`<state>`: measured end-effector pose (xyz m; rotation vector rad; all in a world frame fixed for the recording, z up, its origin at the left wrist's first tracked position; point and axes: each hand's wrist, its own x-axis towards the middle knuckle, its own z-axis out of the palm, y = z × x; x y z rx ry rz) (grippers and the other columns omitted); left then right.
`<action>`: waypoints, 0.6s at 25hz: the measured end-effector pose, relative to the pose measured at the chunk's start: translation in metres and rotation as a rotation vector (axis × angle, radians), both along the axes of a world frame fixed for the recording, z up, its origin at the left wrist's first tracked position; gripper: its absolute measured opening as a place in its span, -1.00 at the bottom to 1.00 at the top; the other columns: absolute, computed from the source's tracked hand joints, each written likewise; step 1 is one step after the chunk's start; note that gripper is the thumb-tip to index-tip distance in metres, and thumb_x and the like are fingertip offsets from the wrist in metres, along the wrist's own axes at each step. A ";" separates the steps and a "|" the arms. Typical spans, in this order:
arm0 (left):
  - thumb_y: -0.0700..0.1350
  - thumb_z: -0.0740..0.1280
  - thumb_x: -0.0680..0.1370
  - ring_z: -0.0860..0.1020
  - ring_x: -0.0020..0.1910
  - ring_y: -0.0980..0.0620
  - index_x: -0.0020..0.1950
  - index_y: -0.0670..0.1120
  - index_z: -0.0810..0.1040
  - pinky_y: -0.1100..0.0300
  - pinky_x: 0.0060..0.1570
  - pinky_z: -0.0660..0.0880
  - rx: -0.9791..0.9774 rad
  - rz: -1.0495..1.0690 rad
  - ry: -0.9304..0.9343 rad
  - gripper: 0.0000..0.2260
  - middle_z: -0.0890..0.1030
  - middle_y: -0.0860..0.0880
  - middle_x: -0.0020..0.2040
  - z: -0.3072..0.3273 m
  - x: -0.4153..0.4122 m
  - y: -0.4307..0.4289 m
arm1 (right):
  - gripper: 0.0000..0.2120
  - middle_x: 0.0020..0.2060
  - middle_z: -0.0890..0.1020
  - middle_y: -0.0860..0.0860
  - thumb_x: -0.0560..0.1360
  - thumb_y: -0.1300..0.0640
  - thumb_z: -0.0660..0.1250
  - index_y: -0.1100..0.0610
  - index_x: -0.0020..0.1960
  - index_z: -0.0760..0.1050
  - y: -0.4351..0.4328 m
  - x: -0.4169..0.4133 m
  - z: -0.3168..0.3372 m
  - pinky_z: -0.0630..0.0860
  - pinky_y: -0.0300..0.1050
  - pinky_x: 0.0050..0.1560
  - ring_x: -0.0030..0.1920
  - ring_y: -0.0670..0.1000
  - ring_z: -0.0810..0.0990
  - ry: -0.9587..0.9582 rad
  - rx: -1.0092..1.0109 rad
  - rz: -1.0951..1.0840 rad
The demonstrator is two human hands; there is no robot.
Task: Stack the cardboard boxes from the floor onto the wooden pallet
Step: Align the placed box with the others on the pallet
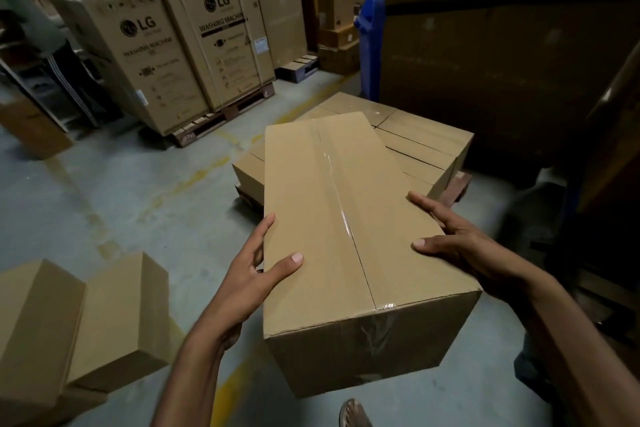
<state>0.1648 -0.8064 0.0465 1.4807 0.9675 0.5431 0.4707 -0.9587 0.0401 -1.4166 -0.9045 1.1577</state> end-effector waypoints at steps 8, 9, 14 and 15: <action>-0.02 0.51 0.50 0.55 0.16 0.43 0.56 0.31 0.28 0.41 -0.08 0.57 -0.098 0.049 0.021 -0.28 0.47 0.33 0.34 -0.006 0.052 0.101 | -0.19 0.49 0.21 -0.36 0.31 0.04 0.52 -0.38 0.46 0.31 0.107 0.050 -0.012 0.39 -0.39 0.21 0.51 -0.23 0.14 0.022 -0.052 0.002; -0.03 0.51 0.51 0.55 0.15 0.44 0.57 0.31 0.27 0.42 -0.09 0.57 -0.107 0.052 0.032 -0.29 0.47 0.36 0.30 -0.006 0.057 0.113 | -0.19 0.50 0.21 -0.36 0.32 0.05 0.52 -0.37 0.46 0.31 0.119 0.054 -0.013 0.38 -0.39 0.21 0.51 -0.23 0.12 0.024 -0.061 0.008; 0.05 0.54 0.48 0.63 0.15 0.26 0.50 0.35 0.37 0.26 0.01 0.58 -0.131 0.118 0.081 -0.35 0.55 0.23 0.32 -0.001 0.077 0.176 | -0.33 0.20 0.41 -0.41 0.53 0.23 0.43 -0.18 0.53 0.33 0.193 0.078 -0.010 0.47 -0.53 -0.06 0.16 -0.48 0.50 0.024 -0.127 0.034; 0.09 0.57 0.45 0.63 0.19 0.18 0.47 0.36 0.40 0.16 0.09 0.58 -0.131 0.148 0.091 -0.35 0.55 0.18 0.34 -0.001 0.080 0.190 | -0.37 0.13 0.44 -0.37 0.55 0.24 0.40 -0.15 0.53 0.34 0.212 0.083 -0.007 0.48 -0.53 -0.12 -0.02 -0.49 0.57 0.026 -0.146 0.044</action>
